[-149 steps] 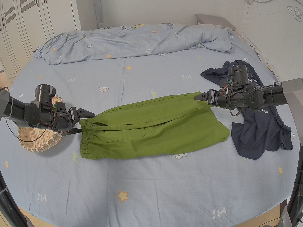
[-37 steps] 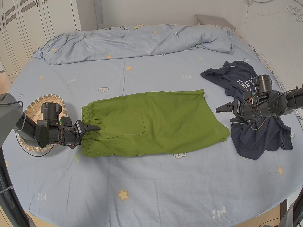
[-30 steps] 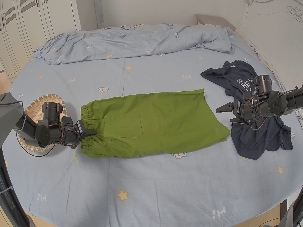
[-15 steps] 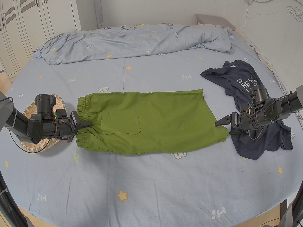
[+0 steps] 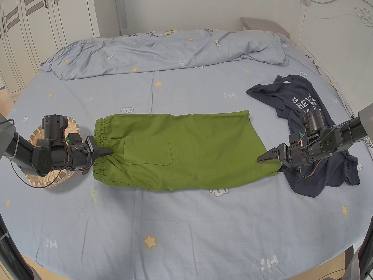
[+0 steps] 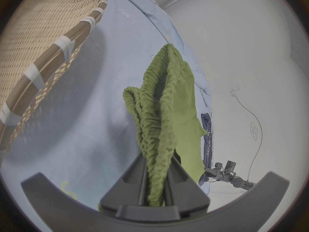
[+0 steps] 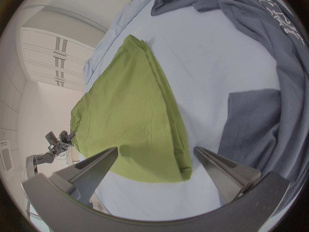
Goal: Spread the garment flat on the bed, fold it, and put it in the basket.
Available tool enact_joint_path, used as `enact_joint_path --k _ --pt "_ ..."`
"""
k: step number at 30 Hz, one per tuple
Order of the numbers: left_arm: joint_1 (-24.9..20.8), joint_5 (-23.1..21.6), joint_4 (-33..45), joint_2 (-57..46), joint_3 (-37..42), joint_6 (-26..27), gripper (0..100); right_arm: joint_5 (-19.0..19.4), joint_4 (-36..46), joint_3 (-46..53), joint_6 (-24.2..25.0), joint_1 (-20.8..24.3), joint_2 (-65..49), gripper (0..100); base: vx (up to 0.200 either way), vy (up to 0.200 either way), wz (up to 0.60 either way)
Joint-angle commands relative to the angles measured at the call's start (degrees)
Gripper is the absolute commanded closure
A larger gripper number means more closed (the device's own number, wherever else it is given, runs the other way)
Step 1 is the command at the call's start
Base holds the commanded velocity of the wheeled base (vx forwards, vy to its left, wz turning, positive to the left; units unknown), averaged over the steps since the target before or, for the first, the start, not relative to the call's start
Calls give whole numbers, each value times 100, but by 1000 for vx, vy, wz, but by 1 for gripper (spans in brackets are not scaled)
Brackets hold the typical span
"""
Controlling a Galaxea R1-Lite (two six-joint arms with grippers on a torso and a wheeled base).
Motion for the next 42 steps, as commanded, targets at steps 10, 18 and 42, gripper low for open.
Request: enact_joint_path --k 10,18,42 --pt "4 -1 -4 -13 -2 -3 100 93 -23 56 18 37 19 0 0 0 0" --pt "12 -1 -4 -13 -2 -3 100 85 -67 38 9 -7 71 100 0 0 0" --pt "311 -9 1490 -391 121 999 100 -30 -181 1084 -78 196 -913 100 0 0 0"
